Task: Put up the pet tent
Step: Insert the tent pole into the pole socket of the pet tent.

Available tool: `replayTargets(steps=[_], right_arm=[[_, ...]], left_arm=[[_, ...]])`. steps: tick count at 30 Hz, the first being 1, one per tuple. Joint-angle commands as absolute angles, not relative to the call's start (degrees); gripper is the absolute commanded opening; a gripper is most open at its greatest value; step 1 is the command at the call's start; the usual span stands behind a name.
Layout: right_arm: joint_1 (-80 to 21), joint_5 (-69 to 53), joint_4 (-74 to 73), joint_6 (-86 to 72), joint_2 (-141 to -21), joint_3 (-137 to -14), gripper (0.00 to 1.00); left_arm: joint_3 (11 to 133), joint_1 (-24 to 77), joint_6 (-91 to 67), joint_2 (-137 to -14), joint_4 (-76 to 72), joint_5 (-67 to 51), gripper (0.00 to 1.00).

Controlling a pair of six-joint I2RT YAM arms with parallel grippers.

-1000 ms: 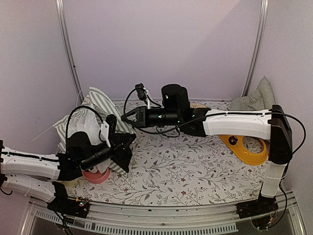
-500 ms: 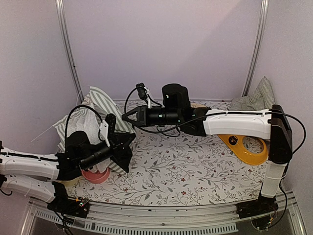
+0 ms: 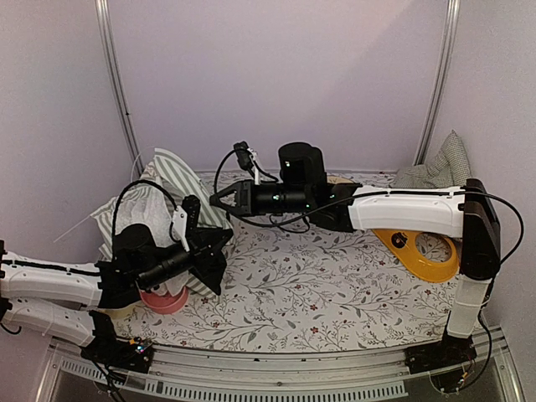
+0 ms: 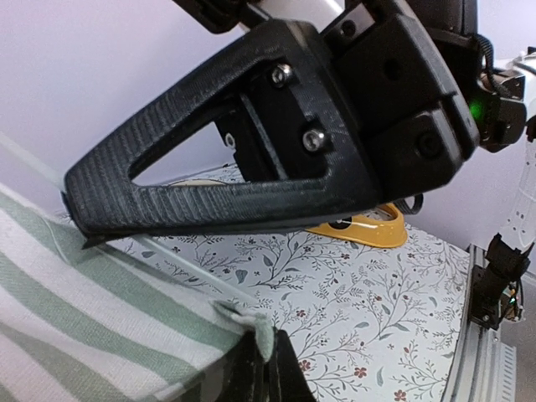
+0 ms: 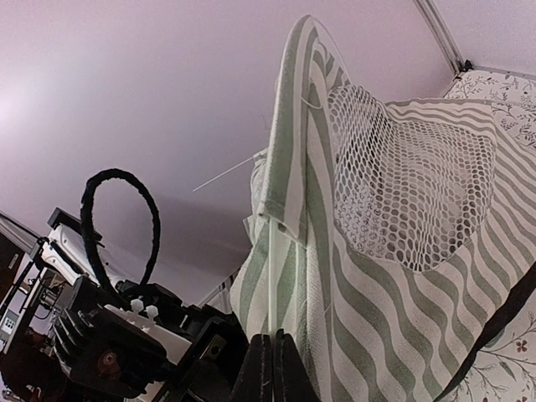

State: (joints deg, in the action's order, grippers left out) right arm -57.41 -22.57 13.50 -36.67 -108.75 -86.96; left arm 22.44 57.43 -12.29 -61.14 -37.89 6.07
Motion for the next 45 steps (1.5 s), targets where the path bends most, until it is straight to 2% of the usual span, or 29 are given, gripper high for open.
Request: replayTargets(steps=[1, 45], right_arm=[[-56.5, -19.8, 15.9, -36.4, -110.4, -89.2, 0.00], [-57.9, -19.5, 16.7, -37.4, -111.3, -89.0, 0.00]], left_arm=[[23.1, 58.7, -12.0, -62.1, -37.1, -2.0, 0.00], [24.3, 56.7, -15.4, -59.5, -38.8, -0.3, 0.00]])
